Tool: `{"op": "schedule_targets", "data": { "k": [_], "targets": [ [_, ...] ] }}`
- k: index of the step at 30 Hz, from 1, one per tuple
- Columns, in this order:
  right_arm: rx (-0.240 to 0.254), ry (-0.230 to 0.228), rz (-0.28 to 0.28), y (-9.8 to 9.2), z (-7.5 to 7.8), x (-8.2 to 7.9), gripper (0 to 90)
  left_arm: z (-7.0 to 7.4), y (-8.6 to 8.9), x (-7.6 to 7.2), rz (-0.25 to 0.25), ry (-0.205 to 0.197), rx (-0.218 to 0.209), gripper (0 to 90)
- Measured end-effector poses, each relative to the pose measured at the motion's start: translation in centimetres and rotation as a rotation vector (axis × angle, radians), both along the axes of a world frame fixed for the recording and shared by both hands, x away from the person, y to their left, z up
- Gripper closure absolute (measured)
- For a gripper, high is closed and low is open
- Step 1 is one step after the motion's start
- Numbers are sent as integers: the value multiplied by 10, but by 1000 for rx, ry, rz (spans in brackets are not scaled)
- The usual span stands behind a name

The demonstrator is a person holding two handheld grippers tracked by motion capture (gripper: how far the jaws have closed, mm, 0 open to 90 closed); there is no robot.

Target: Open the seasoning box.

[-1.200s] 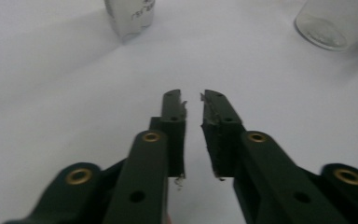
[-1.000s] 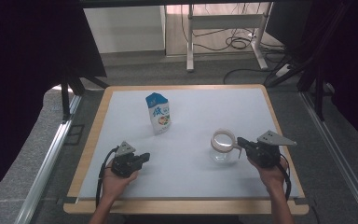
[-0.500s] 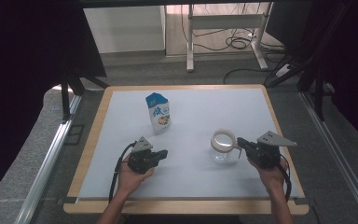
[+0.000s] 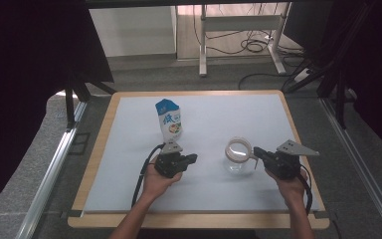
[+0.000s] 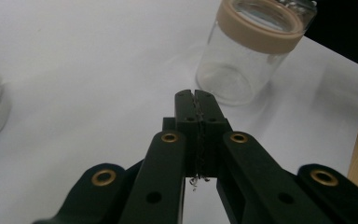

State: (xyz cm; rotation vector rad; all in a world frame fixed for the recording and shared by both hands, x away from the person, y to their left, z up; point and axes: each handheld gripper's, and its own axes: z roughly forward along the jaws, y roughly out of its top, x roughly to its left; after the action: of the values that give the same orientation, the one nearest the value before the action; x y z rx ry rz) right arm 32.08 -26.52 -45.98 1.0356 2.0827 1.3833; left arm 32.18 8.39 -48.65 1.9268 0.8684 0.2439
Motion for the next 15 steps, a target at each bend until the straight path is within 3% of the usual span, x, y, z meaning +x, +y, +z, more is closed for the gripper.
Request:
{"op": "schedule_targets", "data": {
  "k": [9,15],
  "targets": [
    [17,1,6,-3,-2,0,899,-1,-24,11,-39,12,-20,895],
    [37,5,12,-4,-3,0,899,1,-35,14,-56,6,-11,895]
  ]
}}
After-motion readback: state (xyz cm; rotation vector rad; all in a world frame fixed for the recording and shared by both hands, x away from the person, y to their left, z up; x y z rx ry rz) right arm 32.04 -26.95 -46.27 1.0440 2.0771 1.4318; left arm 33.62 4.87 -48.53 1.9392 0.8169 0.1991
